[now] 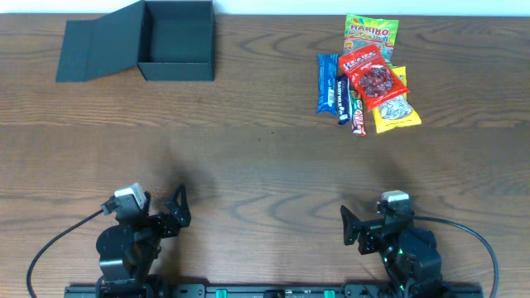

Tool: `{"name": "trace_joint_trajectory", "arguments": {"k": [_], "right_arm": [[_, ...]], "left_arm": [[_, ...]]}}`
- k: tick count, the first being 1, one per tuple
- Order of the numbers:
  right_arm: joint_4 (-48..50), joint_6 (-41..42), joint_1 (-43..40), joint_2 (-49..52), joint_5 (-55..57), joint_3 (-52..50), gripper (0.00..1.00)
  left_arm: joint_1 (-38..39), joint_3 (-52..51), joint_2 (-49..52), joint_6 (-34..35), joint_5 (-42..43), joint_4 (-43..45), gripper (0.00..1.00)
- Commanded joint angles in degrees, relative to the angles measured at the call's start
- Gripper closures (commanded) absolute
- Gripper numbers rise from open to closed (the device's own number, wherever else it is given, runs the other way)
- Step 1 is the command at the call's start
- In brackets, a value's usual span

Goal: Pack container

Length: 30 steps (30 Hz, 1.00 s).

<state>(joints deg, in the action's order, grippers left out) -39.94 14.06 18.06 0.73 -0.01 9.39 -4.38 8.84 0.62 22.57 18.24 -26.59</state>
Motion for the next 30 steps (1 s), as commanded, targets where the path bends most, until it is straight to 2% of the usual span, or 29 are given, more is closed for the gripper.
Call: {"name": "trace_joint_trajectory", "arguments": {"k": [1,4,9,13,16,23,27,30], "right_arm": [[-0.09,0.68,-0.42,-0.42,0.11,-0.35,0.01],[-0.09,0.68,-0.42,-0.42,0.11,-0.35,0.01],[-0.09,0.68,-0.42,-0.42,0.11,-0.35,0.01],[-0.09,0.68,-0.42,-0.42,0.11,-0.35,0.01],[-0.09,0.68,-0.42,-0.42,0.11,-0.35,0.01],[-0.09,0.68,-0.42,-0.42,0.11,-0.35,0.01],[-0.09,0.68,-0.42,-0.42,0.11,-0.35,0.01],[-0.09,0.68,-0.42,-0.42,0.11,-0.35,0.01]], "left_arm": [[0.28,-0.85,-0.42,5.09,9.92,2.62,0.05],[0.28,-0.85,-0.35,4.02,17.35,9.25,0.05],[0.28,-0.13,1.51,3.87,17.70,19.17,0.05],[0.28,3.28,8.44,-1.42,17.16,19.78,0.05],[0.28,8.50,18.99,-7.04,15.80,19.82,0.05],[0.31,28.94,50.01,-22.14,15.69,16.46,0.05],[0.52,43.69,68.52,-24.63,15.37,15.15,0.05],[2.54,53.05,78.97,-27.56,11.96,13.42,0.05]]}}
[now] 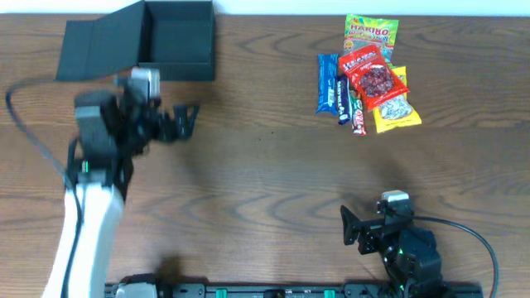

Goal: Pack container

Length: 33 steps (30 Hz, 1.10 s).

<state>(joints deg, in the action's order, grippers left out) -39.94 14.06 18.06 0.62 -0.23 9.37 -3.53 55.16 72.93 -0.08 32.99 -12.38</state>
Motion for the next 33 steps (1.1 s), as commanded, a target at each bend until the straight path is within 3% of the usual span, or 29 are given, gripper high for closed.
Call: {"name": "trace_joint_trajectory", "arguments": {"k": [1,6,12,21,24,26,29,33], "right_arm": [[-0.09,0.68,-0.42,-0.31,0.33,-0.33,0.01],[-0.09,0.68,-0.42,-0.31,0.33,-0.33,0.01],[-0.09,0.68,-0.42,-0.31,0.33,-0.33,0.01],[-0.09,0.68,-0.42,-0.31,0.33,-0.33,0.01],[-0.09,0.68,-0.42,-0.31,0.33,-0.33,0.01],[-0.09,0.68,-0.42,-0.31,0.33,-0.33,0.01],[-0.11,0.68,-0.42,-0.31,0.35,-0.33,0.01],[-0.09,0.68,-0.42,-0.31,0.35,-0.33,0.01]], "left_arm": [[2.89,10.34,10.45,-6.19,-4.87,-1.81,0.05],[9.29,32.35,30.53,-13.53,-14.62,-10.97,0.05],[10.32,51.63,48.11,-14.32,-15.58,-16.26,0.05],[10.32,57.20,59.06,-14.12,-20.04,-16.83,0.01],[10.32,57.20,60.50,-14.01,-20.09,-16.76,0.12],[10.32,57.20,60.89,-12.59,-20.15,-16.76,0.28],[10.32,57.20,60.89,-11.45,-20.13,-16.46,0.39],[10.32,57.20,60.89,-9.92,-20.11,-16.68,0.69]]}}
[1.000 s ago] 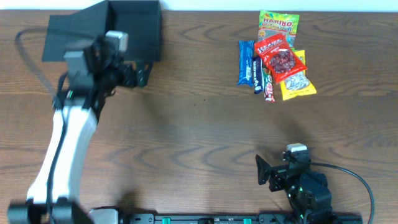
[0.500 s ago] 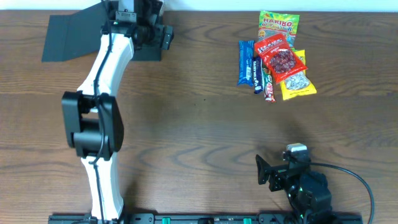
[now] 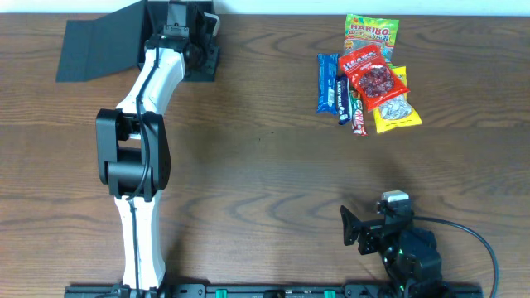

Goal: Pack container

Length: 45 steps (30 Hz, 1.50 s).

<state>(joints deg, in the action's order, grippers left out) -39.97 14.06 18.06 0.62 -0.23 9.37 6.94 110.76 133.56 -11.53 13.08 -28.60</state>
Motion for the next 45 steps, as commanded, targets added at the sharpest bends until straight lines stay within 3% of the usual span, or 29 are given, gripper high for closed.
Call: {"name": "trace_joint_trajectory", "arguments": {"k": [1,6,9,16,25,30,33,36,40,45], "right_arm": [[-0.07,0.68,-0.42,-0.31,0.33,-0.33,0.01],[-0.07,0.68,-0.42,-0.31,0.33,-0.33,0.01],[-0.07,0.68,-0.42,-0.31,0.33,-0.33,0.01],[-0.07,0.68,-0.42,-0.31,0.35,-0.33,0.01],[-0.07,0.68,-0.42,-0.31,0.33,-0.33,0.01],[-0.07,0.68,-0.42,-0.31,0.33,-0.33,0.01],[-0.07,0.68,-0.42,-0.31,0.35,-0.33,0.01],[-0.07,0.68,-0.42,-0.31,0.33,-0.33,0.00],[-0.07,0.68,-0.42,-0.31,0.33,-0.33,0.01],[-0.07,0.68,-0.42,-0.31,0.33,-0.33,0.01]], "left_arm": [[-0.15,1.60,0.26,2.01,-0.22,-0.50,0.74],[-0.04,1.60,0.26,3.02,-0.22,-2.16,0.83],[0.13,1.60,0.26,4.17,0.00,-5.35,0.95],[3.21,1.60,-0.31,4.04,3.06,-18.43,0.95],[12.61,1.60,-5.55,3.87,7.91,-34.49,0.94],[19.32,1.60,-7.04,-3.06,3.74,-44.02,0.94],[23.26,1.42,-7.04,-10.45,-4.17,-49.81,0.94],[25.33,1.36,-7.04,-17.79,-11.06,-51.39,0.94],[25.75,1.03,-7.04,-23.85,-13.88,-51.36,0.94],[25.81,1.01,-7.04,-25.55,-17.55,-50.88,0.92]]}}
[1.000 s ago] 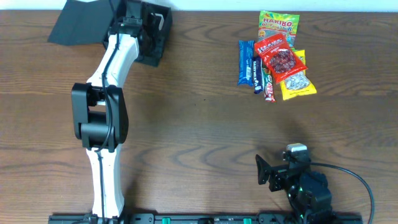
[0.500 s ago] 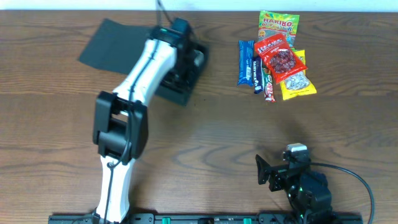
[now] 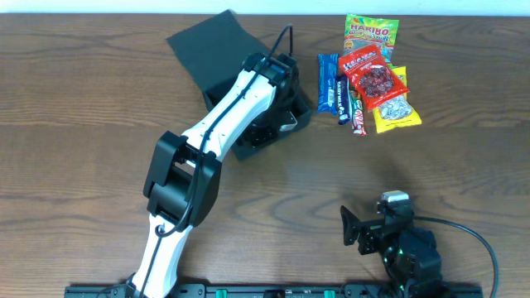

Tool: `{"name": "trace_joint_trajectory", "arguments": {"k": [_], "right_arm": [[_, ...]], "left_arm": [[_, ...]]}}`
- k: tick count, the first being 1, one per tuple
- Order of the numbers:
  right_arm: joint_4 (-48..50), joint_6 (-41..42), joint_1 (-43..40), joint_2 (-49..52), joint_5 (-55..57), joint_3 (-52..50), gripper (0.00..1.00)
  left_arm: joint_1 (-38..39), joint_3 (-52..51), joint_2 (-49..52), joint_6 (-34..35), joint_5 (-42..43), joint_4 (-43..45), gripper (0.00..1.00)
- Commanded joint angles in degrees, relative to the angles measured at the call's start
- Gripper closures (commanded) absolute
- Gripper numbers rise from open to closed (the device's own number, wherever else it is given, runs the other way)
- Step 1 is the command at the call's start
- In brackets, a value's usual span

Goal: Pack container

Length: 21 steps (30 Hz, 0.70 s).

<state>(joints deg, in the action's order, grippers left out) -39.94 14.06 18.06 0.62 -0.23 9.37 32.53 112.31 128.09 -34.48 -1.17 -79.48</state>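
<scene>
The black box lies turned at an angle in the middle of the table, its open lid pointing to the far left. My left arm reaches across it, and the left gripper is at the box's right wall, apparently shut on it. Just to the right lies the snack pile: a Haribo bag, a red bag, a yellow bag, a blue bar and dark bars. My right gripper rests near the front edge, open and holding nothing.
The brown wooden table runs the full width of the view. A black cable loops from the right arm's base at the front right. The rail holding both arm bases runs along the front edge.
The box has moved from the far left corner to the table's middle, next to the snacks, and has turned. My left gripper moved with it. The right arm is unchanged.
Both arms rested at the front edge, with the open box at the far left. The left arm then stood raised near the box, then reached to the box's right wall. Now the box and gripper sit beside the snack pile.
</scene>
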Motion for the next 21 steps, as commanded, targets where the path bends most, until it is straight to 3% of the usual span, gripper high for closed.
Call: {"name": "trace_joint_trajectory", "arguments": {"k": [1,2,5,11,15,21], "right_arm": [[-0.09,0.68,-0.42,-0.31,0.33,-0.33,0.01],[-0.09,0.68,-0.42,-0.31,0.33,-0.33,0.01],[-0.09,0.68,-0.42,-0.31,0.33,-0.33,0.01],[-0.09,0.68,-0.42,-0.31,0.33,-0.33,0.01],[-0.09,0.68,-0.42,-0.31,0.33,-0.33,0.01],[-0.09,0.68,-0.42,-0.31,0.33,-0.33,0.01]], "left_arm": [[0.22,-0.55,-1.57,-1.55,-3.23,-0.04,0.36],[0.22,-0.55,-1.57,0.11,-3.15,-0.28,0.05],[0.22,-0.22,-1.73,5.84,-1.07,-1.25,0.05],[-0.07,4.44,-7.98,23.78,0.90,-0.35,0.05],[-3.50,5.40,-15.93,49.68,-3.58,4.79,0.05],[-9.38,4.02,-15.69,59.71,0.92,4.44,0.05]]}}
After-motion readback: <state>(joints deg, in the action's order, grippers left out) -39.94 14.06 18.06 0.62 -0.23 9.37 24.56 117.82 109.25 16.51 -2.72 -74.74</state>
